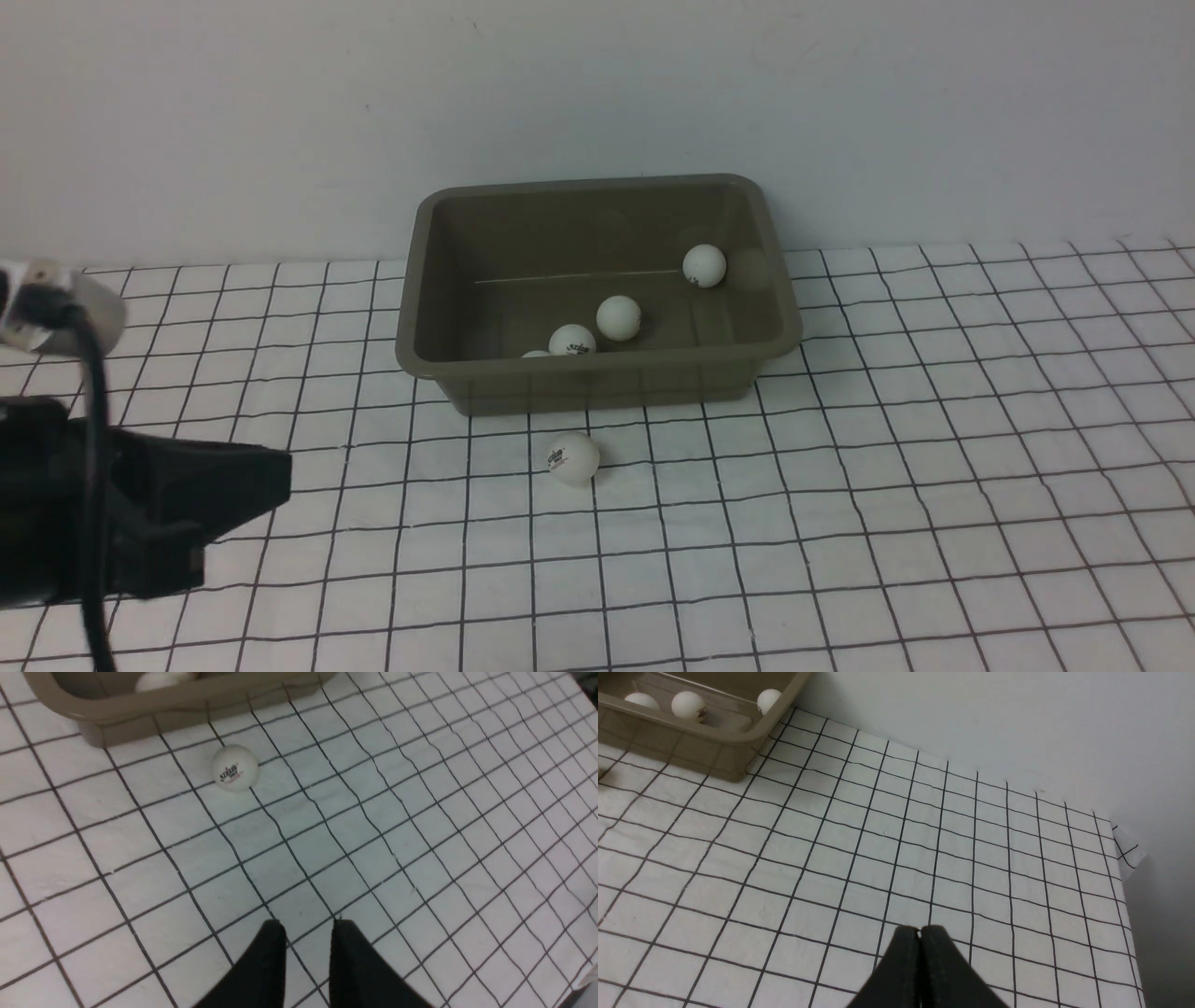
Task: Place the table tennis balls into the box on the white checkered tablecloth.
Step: 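Reach for and grasp a ping pong ball on the table beside the basket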
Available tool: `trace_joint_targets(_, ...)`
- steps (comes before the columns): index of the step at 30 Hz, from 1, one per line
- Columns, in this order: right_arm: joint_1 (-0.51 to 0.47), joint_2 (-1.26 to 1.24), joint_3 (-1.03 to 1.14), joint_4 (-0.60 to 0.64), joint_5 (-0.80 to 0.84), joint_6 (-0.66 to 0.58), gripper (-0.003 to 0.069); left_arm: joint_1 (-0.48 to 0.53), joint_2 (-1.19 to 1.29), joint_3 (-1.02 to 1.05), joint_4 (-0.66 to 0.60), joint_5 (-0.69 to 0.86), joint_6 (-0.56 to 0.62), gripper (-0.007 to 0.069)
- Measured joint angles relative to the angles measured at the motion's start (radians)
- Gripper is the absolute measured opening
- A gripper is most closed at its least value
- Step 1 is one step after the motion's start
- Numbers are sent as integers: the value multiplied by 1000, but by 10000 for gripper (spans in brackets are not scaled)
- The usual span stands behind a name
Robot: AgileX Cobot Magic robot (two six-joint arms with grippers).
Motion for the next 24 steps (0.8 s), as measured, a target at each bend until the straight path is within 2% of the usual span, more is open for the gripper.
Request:
trace_joint_targets(3,0,0,0,23,-1,3,-18,-123,47,0,-8,-68,31,126)
trace_joint_targets(6,0,0,0,46,-1,20,-18,-321,106,-2,-15,-203,39,126)
trace_joint_targets(7,0,0,0,55,-1,25,-18,-390,131,-2,-15,-275,28,126)
trace_joint_targets(9,0,0,0,75,-1,36,-18,-459,166,-2,-14,-372,-1,126)
trace_joint_targets(11,0,0,0,95,-1,44,-18,-557,256,-6,-16,-581,-101,126)
trace_joint_targets(13,0,0,0,105,-1,46,-18,-589,357,-16,-20,-704,-157,126)
trace_joint_targets(16,0,0,0,117,-2,46,-18,-594,477,-50,-37,-784,-178,126)
trace_joint_targets(24,0,0,0,123,-4,47,-18,-594,655,-159,-68,-830,-179,136)
